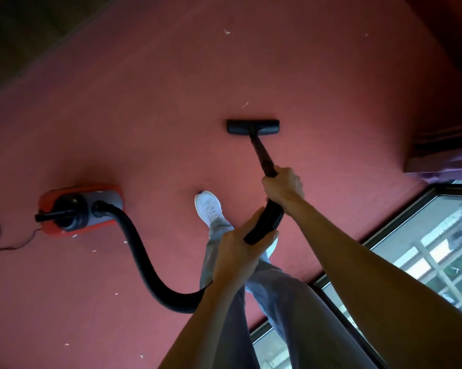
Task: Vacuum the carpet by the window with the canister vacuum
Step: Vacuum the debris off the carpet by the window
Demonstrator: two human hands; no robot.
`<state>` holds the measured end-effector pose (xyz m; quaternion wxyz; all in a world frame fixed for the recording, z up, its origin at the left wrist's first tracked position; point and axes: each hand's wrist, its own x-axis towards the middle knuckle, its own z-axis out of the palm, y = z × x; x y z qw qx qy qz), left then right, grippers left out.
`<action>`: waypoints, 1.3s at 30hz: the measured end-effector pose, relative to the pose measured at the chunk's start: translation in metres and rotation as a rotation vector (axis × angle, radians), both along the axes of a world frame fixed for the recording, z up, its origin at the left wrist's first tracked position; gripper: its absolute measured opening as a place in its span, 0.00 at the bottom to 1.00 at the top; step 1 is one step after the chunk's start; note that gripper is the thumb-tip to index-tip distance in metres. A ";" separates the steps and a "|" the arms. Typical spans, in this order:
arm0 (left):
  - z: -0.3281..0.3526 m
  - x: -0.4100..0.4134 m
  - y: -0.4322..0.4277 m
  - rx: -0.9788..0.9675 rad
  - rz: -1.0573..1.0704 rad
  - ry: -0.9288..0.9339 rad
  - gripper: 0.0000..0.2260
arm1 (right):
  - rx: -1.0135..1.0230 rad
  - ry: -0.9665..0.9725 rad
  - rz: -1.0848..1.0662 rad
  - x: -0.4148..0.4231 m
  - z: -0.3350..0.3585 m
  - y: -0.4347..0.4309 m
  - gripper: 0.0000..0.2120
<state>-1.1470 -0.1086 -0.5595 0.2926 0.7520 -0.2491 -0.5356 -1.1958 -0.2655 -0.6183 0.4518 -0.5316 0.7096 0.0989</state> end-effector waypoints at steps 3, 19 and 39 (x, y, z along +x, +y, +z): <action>-0.008 0.009 -0.006 0.051 0.057 0.071 0.14 | 0.003 0.001 0.012 0.013 -0.010 -0.003 0.26; 0.006 0.065 -0.039 -0.001 -0.002 0.263 0.15 | -0.039 -0.025 -0.014 0.030 -0.006 -0.031 0.19; 0.028 0.162 -0.139 -0.117 0.163 0.280 0.15 | -0.019 -0.025 -0.014 0.145 0.029 -0.138 0.17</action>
